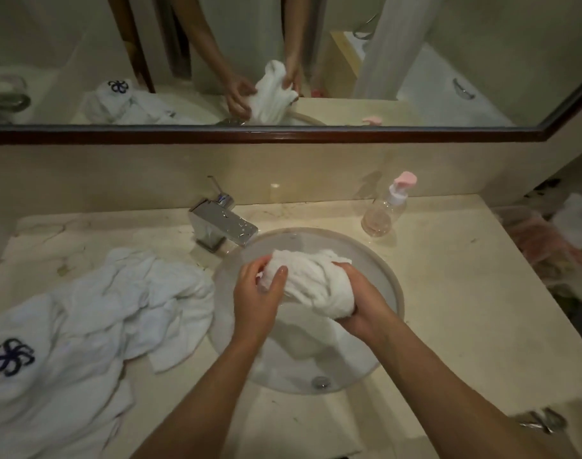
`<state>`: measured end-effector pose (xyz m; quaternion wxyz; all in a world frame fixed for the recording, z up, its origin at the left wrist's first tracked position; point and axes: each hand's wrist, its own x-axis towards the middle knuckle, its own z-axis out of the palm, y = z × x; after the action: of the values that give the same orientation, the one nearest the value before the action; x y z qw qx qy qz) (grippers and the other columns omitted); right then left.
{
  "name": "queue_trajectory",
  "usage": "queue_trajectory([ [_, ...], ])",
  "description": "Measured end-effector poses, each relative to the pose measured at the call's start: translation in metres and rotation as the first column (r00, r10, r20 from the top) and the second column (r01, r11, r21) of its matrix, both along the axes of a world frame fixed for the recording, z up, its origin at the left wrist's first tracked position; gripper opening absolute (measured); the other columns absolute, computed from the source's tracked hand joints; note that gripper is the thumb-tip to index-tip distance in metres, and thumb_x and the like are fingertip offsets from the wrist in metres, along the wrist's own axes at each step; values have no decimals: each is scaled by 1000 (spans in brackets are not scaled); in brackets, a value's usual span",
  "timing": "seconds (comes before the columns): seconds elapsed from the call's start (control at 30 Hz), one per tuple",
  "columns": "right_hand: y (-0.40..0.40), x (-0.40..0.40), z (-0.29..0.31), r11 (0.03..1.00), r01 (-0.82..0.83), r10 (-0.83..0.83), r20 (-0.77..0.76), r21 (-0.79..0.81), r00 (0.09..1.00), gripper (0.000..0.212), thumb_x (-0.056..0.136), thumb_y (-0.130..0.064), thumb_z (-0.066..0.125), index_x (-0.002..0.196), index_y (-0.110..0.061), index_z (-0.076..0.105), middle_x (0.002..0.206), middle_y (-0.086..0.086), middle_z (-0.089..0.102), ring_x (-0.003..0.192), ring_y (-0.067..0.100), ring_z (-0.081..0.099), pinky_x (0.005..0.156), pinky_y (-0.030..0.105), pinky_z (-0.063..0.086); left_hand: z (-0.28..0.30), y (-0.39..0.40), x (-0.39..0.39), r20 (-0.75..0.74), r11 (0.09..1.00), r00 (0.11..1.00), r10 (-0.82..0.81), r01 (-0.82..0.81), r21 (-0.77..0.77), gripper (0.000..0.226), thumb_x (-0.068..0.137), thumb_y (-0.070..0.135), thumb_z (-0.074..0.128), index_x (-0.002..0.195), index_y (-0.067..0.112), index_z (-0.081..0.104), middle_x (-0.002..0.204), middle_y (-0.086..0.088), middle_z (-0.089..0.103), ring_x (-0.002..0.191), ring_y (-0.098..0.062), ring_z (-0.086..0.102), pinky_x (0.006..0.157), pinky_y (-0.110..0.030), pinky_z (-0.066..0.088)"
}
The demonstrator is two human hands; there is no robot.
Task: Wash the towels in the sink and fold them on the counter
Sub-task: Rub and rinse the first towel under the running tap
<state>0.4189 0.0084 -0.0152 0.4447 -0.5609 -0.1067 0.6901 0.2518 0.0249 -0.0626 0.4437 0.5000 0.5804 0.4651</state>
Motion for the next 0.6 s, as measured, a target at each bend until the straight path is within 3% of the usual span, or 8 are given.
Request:
queue_trajectory([
  [0.03, -4, 0, -1, 1000, 28, -29, -89, -13, 996, 43, 83, -27, 68, 122, -8, 70, 119, 13, 72, 108, 30, 70, 97, 42, 53, 2, -4, 4, 76, 995, 996, 52, -45, -88, 37, 89, 29, 73, 123, 22, 63, 123, 3, 61, 110, -5, 59, 94, -28, 50],
  [0.1, -16, -3, 3, 996, 88, -93, -267, -33, 959, 29, 77, -16, 66, 101, -4, 76, 97, 11, 76, 81, 25, 74, 69, 30, 60, 3, -4, 6, 321, 966, 937, 141, -59, -252, 46, 88, 30, 73, 131, 23, 59, 131, 1, 59, 110, -10, 62, 86, -26, 53],
  [0.17, -28, -6, 7, 983, 157, -183, -368, -98, 912, 21, 80, -14, 61, 96, -7, 72, 85, 9, 73, 64, 23, 70, 49, 25, 55, 2, -5, 4, 623, 950, 757, 199, 6, -311, 51, 84, 29, 76, 131, 16, 59, 134, -10, 61, 97, -12, 69, 68, -23, 55],
  [0.23, -40, -9, 9, 959, 205, -275, -459, -196, 845, 20, 92, -17, 54, 102, -8, 69, 87, 11, 71, 64, 24, 65, 39, 24, 50, -1, -12, 0, 768, 942, 602, 218, 75, -326, 70, 67, 42, 86, 126, 14, 60, 144, -19, 51, 90, -14, 72, 64, -25, 56],
  [0.37, -54, -9, 6, 965, 78, -211, -566, -250, 797, 35, 82, -30, 68, 106, -5, 73, 96, 13, 70, 78, 23, 60, 38, 26, 51, 2, -5, 2, 807, 929, 580, 106, 230, -288, 97, 45, 56, 93, 128, 18, 61, 129, -7, 66, 109, -19, 68, 77, -32, 59],
  [0.43, -57, -2, -1, 980, -1, -122, -602, -199, 789, 57, 74, -45, 79, 117, -7, 73, 112, 15, 69, 85, 26, 61, 47, 30, 57, 5, 0, 4, 742, 915, 658, 124, 214, -343, 83, 48, 55, 92, 117, 16, 67, 119, -7, 71, 107, -22, 69, 76, -31, 59],
  [0.5, -55, 5, -1, 988, -61, -41, -614, -144, 789, 74, 62, -34, 94, 126, -8, 68, 119, 17, 66, 87, 28, 61, 53, 31, 58, 4, 3, 6, 680, 870, 704, 206, 186, -457, 61, 66, 50, 81, 111, 11, 69, 110, -12, 73, 102, -26, 70, 74, -32, 58],
  [0.6, -54, 6, -3, 974, -220, 199, -280, -46, 939, 61, 68, -11, 87, 123, -9, 61, 106, 13, 69, 78, 23, 66, 54, 29, 53, -3, 11, 9, 624, 770, 727, 286, 213, -602, 66, 72, 40, 78, 123, 1, 62, 116, -23, 68, 106, -36, 67, 88, -44, 56],
])
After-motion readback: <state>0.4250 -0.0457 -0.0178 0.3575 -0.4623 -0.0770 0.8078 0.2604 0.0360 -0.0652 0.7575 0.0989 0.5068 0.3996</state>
